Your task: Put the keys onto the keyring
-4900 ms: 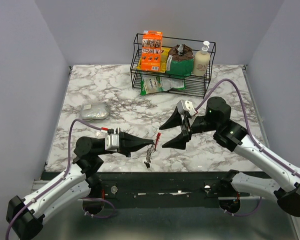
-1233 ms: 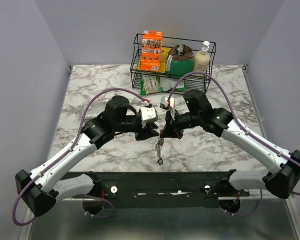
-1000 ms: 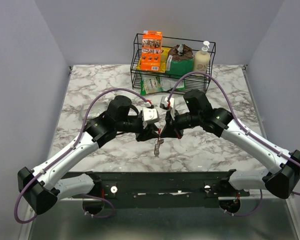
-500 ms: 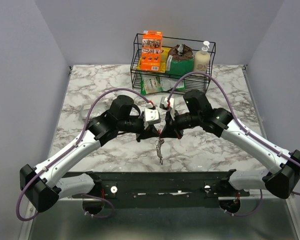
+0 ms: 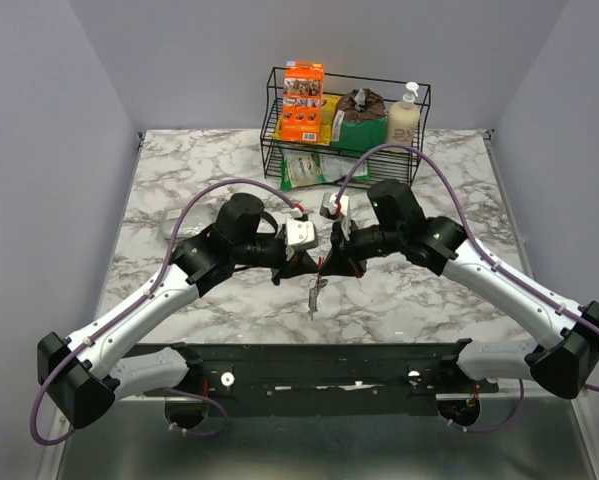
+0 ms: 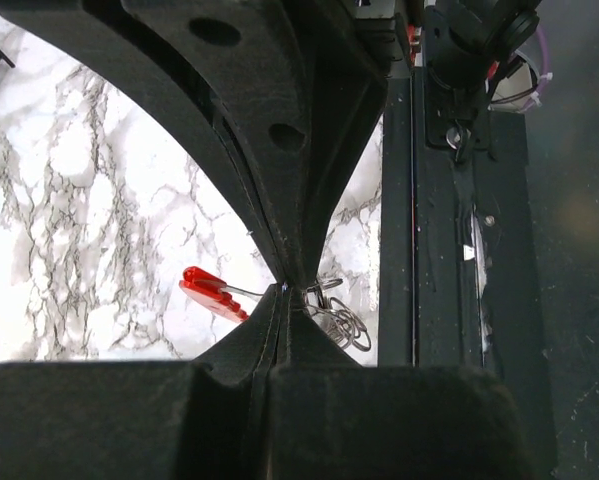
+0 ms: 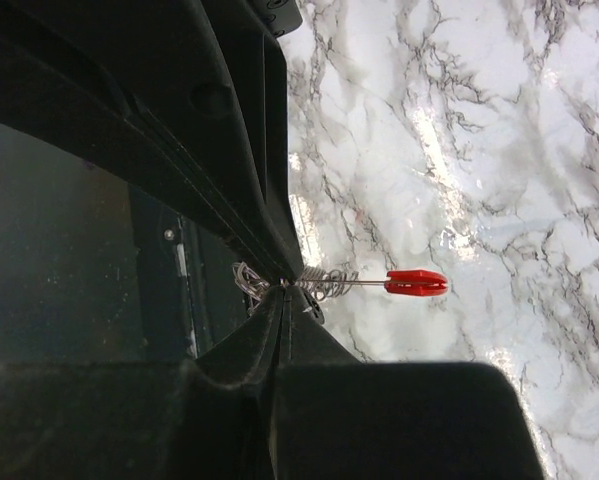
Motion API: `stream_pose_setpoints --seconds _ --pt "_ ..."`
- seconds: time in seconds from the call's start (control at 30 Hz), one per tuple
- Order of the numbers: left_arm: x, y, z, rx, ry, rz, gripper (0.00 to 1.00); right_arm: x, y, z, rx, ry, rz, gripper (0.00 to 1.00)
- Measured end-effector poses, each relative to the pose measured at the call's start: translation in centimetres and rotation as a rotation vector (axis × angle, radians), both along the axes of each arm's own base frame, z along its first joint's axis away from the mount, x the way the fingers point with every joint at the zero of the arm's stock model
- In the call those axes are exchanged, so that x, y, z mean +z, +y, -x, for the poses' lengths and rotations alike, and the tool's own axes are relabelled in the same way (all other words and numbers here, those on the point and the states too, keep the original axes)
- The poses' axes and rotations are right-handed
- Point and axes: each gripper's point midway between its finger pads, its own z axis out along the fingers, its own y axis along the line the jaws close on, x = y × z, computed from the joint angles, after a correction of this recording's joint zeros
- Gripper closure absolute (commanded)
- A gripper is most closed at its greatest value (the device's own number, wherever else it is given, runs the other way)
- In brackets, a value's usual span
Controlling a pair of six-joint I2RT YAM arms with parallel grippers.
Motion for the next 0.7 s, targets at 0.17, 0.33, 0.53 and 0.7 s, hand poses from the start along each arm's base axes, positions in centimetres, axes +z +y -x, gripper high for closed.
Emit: stream_pose_setpoints --seconds 0.17,0.33,0.53,0.7 --pt "-0.2 0.3 0.4 0.021 -0.010 0.050 1.00 1.0 0.0 -0.2 -0.025 -0.023 -0.040 0.68" --pt "-0.9 1.1 0.8 0.087 -0.023 0.124 1.00 3.4 0.3 -0.7 -0.063 -0.082 -0.121 0.51" --pt "0.4 1.9 0.5 0.185 -0.085 0.278 1.00 4.9 -0.2 -0.9 -0.116 -0.132 -0.193 0.31" --pt "1.2 2.7 0.1 0.268 -0.118 0.417 1.00 5.7 -0.3 -1.1 -0.147 -0.159 -0.233 0.30"
